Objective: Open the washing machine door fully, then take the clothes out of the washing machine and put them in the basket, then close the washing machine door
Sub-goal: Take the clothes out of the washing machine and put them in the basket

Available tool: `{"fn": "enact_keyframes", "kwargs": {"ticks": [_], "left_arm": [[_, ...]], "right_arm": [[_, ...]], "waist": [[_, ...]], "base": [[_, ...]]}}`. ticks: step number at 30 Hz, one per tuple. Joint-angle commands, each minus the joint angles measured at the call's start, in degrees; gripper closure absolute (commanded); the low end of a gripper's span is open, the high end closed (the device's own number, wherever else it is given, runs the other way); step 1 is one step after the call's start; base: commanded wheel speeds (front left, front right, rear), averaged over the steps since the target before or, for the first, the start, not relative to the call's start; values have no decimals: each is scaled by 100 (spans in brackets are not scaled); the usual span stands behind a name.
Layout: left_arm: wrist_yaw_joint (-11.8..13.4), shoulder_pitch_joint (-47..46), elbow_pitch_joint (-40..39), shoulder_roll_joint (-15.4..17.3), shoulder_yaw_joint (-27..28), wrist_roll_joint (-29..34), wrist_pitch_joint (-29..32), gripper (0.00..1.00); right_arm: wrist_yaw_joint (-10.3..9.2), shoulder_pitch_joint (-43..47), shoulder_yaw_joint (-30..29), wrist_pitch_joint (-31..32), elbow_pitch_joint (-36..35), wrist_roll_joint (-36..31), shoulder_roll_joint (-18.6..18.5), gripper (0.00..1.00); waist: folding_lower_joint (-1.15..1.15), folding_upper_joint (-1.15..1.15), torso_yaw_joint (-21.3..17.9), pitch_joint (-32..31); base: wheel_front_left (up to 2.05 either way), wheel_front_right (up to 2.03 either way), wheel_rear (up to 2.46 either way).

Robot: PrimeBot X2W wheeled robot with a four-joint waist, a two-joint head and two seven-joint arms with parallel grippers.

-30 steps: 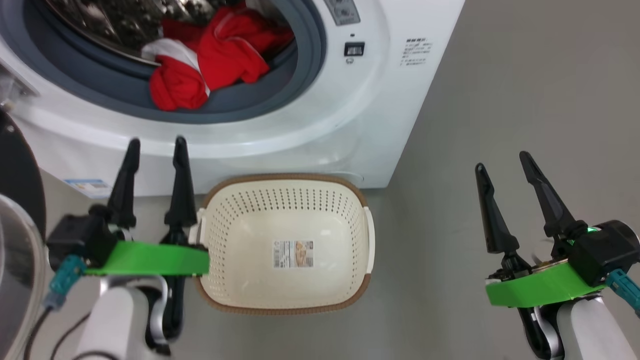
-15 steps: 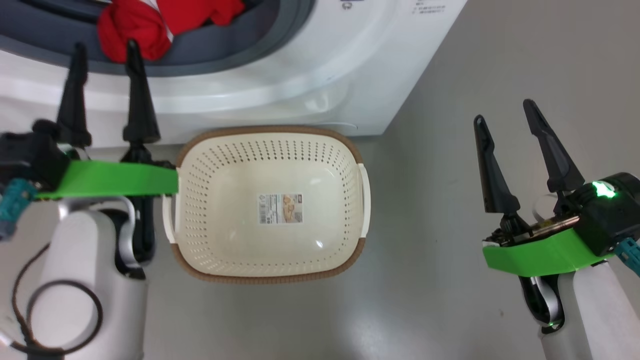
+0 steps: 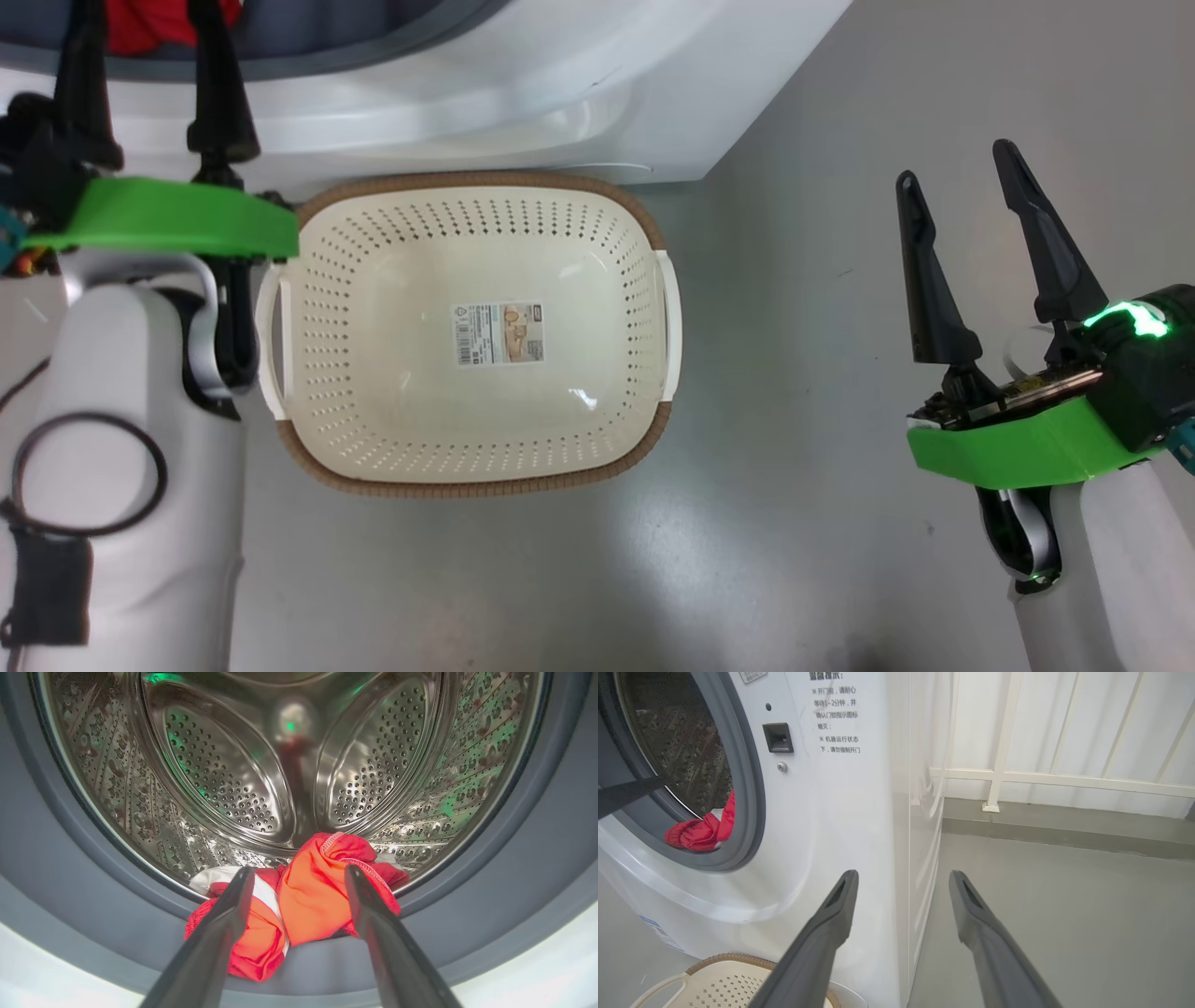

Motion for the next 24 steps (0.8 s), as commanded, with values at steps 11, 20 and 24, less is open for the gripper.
{"fn": "enact_keyframes", "kwargs": {"ticks": [11, 20, 24], "left_arm": [[361, -824, 762, 449, -14, 288, 640, 0], [675, -1283, 1441, 647, -133, 446, 1653, 0], [801, -1437, 1628, 659, -189, 488, 1985, 0]], "right_arm": [[28, -91, 235, -36, -119, -124, -6, 0], [28, -109, 283, -36, -92, 14, -5, 0], [28, -91, 276, -36, -92, 76, -7, 0]], "waist": [[0, 0, 31, 119], [0, 0, -85, 149], [0, 0, -65, 179]], "base": [[0, 0, 0], [0, 0, 0], [0, 0, 0]]}}
